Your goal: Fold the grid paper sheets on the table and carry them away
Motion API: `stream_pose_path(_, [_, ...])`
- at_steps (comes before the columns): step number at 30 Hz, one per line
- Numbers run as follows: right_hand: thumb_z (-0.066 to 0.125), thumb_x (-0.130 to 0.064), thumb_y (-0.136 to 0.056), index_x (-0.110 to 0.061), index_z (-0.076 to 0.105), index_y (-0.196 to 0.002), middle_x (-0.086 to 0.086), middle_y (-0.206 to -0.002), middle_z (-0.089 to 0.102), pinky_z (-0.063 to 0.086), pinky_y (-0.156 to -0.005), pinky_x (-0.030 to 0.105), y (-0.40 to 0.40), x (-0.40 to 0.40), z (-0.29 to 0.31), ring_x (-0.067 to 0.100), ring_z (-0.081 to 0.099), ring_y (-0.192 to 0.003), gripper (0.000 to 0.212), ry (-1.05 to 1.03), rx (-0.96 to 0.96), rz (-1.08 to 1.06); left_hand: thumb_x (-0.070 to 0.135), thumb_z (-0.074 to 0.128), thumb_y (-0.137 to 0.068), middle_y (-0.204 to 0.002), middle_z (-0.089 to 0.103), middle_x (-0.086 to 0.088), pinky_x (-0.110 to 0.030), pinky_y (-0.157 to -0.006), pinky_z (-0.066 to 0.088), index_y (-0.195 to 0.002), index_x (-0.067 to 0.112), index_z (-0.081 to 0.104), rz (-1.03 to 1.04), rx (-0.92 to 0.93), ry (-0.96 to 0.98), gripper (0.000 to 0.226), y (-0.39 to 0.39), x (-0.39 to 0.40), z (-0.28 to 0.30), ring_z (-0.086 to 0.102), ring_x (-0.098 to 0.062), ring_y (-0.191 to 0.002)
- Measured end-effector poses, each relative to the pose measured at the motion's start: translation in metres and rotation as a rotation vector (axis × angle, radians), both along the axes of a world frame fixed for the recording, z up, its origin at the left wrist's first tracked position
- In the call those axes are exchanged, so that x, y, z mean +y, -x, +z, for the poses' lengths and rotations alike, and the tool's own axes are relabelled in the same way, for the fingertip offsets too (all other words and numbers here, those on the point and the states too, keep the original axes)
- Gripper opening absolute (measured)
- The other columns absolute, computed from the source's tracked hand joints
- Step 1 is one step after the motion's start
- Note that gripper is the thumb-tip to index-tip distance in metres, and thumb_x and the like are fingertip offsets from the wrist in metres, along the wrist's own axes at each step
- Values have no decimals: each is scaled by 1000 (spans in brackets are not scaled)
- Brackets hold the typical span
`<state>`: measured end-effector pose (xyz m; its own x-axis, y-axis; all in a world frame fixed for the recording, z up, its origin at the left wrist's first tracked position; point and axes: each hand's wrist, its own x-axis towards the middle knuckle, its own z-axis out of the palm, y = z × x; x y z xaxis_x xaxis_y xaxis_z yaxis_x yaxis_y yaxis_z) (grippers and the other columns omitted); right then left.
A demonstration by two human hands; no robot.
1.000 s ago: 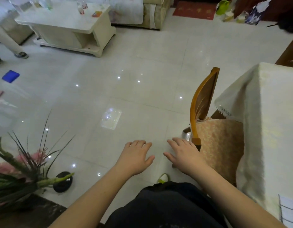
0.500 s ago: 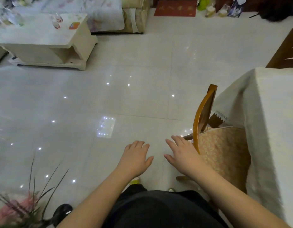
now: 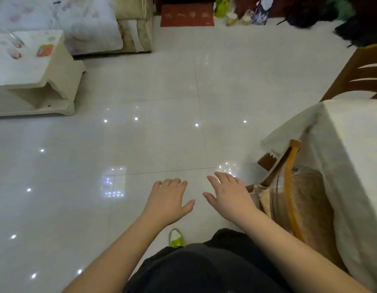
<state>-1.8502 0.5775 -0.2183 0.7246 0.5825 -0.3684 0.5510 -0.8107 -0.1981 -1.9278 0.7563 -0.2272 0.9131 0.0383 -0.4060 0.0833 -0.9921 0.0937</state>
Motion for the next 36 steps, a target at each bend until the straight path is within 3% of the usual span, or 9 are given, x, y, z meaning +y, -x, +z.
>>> stream_pose_path(5, [40, -46, -99, -18, 44, -141, 6, -152, 38, 30, -112, 41, -28, 17, -1, 25, 36, -138, 51, 27, -55, -56, 58, 26, -94, -148, 42, 0, -41, -107, 31, -144, 23, 38, -45, -51, 26, 62, -66, 25, 3, 40, -20, -133])
stream_pose_path(9, [44, -50, -96, -20, 48, -139, 5, -148, 45, 36, -108, 40, -70, 18, -2, 24, 43, -134, 53, 42, -76, -151, 53, 29, -97, -148, 42, 2, -39, -107, 29, -144, 25, 39, -119, -80, 56, 56, -124, 31, 0, 40, -18, -133])
stream_pose_path(13, [33, -52, -99, -23, 30, -149, 3, -157, 28, 23, -115, 38, -129, 13, -6, 22, 27, -143, 58, 5, -21, -219, 51, 31, -98, -147, 42, 2, -39, -108, 28, -144, 26, 39, -197, -54, 53, 54, -194, 31, -6, 40, -18, -133])
stream_pose_path(18, [37, -50, -98, -21, 37, -146, 4, -153, 36, 29, -111, 40, -211, 16, 4, 24, 35, -139, 56, -60, -33, -294, 55, 32, -97, -147, 42, 2, -39, -107, 30, -144, 27, 39, -291, -58, 33, 55, -287, 31, 7, 39, -18, -133])
stream_pose_path(22, [16, -58, -88, -22, 45, -141, 4, -149, 43, 32, -108, 40, -273, 18, 15, 25, 40, -136, 70, -81, -54, -311, 64, 29, -91, -145, 45, 3, -39, -105, 33, -143, 28, 41, -343, -90, 29, 64, -351, 40, 23, 42, -18, -132])
stream_pose_path(28, [41, -48, -97, -23, 47, -139, 2, -148, 42, 31, -108, 38, -360, 22, 29, 23, 39, -135, 49, -110, -126, -376, 61, 30, -93, -143, 47, 6, -37, -103, 33, -141, 28, 45, -330, -169, 45, 59, -443, 56, 39, 43, -16, -131])
stream_pose_path(31, [38, -49, -96, -21, 54, -133, 3, -140, 52, 39, -103, 40, -404, 35, 31, 25, 50, -127, 50, -119, -152, -429, 61, 18, -85, -133, 57, 4, -38, -98, 39, -132, 25, 56, -331, -243, 78, 71, -498, 66, 40, 53, -18, -122])
stream_pose_path(33, [33, -54, -91, -20, 60, -128, 6, -133, 59, 45, -97, 42, -437, 45, 30, 28, 57, -119, 56, -87, -186, -452, 55, 26, -87, -120, 67, 2, -38, -91, 45, -120, 21, 66, -325, -364, 127, 62, -537, 73, 36, 62, -20, -110])
stream_pose_path(36, [37, -55, -95, -20, 43, -143, 9, -148, 44, 32, -110, 44, -485, 59, 29, 30, 41, -135, 60, 37, -187, -440, 50, 36, -88, -110, 70, 1, -39, -86, 49, -111, 19, 70, -370, -433, 145, 51, -595, 80, 38, 66, -21, -103])
